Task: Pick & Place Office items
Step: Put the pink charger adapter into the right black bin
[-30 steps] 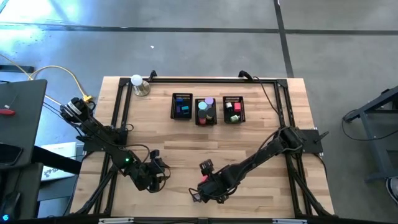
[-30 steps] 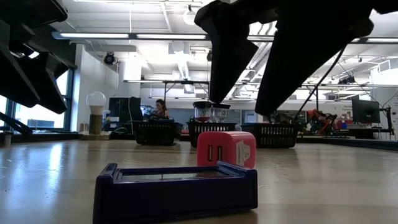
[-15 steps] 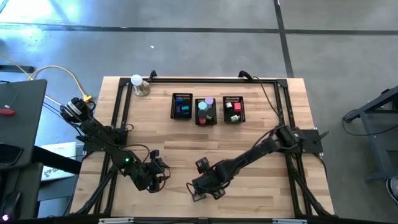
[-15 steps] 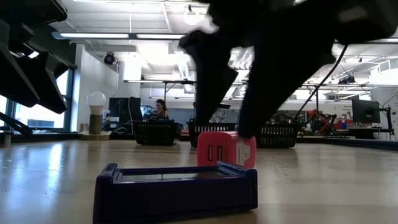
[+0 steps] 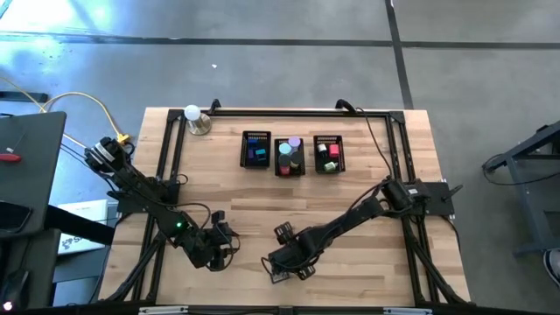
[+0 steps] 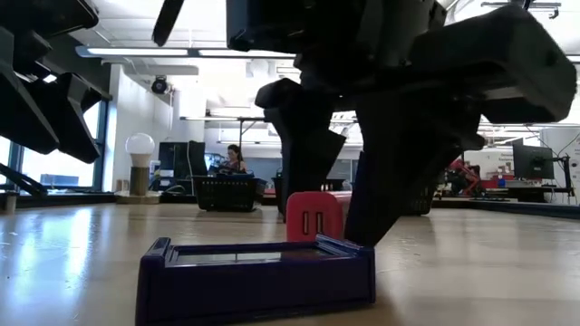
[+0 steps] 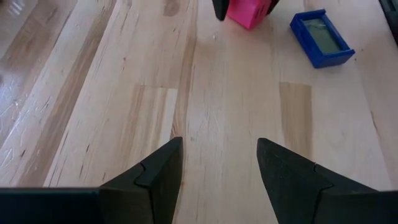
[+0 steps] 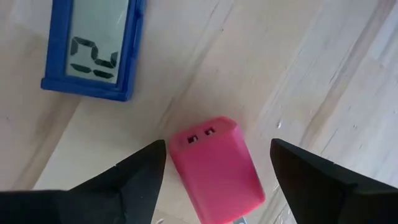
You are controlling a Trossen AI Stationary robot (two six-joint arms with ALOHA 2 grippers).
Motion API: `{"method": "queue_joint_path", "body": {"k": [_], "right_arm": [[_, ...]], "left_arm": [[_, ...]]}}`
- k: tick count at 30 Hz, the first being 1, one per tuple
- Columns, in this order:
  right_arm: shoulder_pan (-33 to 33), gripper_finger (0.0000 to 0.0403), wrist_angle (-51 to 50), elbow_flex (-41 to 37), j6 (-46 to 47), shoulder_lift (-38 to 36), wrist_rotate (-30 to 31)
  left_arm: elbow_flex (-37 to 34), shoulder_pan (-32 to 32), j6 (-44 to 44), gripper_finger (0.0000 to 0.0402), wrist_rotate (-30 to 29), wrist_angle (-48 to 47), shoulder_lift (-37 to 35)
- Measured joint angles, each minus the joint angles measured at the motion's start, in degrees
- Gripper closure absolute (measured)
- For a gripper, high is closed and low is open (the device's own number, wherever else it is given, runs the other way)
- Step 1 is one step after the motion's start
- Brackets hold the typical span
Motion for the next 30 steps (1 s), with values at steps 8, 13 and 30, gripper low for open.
{"method": "queue_joint_path", "body": {"k": [8, 13, 30], "right_arm": [[0.0, 0.0189, -1.1, 0.0, 2.0, 0.0, -0.5], [0.0, 0.0265, -1.4, 0.0, 5.9, 0.0, -0.5], [-0.8, 0.0265, -40.1, 5.5, 27.9, -4.3, 9.8]], "left_arm": [[0.0, 0.0, 0.2, 0.0204, 0.0, -0.1, 0.0], [0.0, 0.0, 2.3, 0.0204, 0.0, 0.2, 0.0], [0.0, -0.5, 3.0, 0.0204, 0.0, -1.8, 0.0]]}}
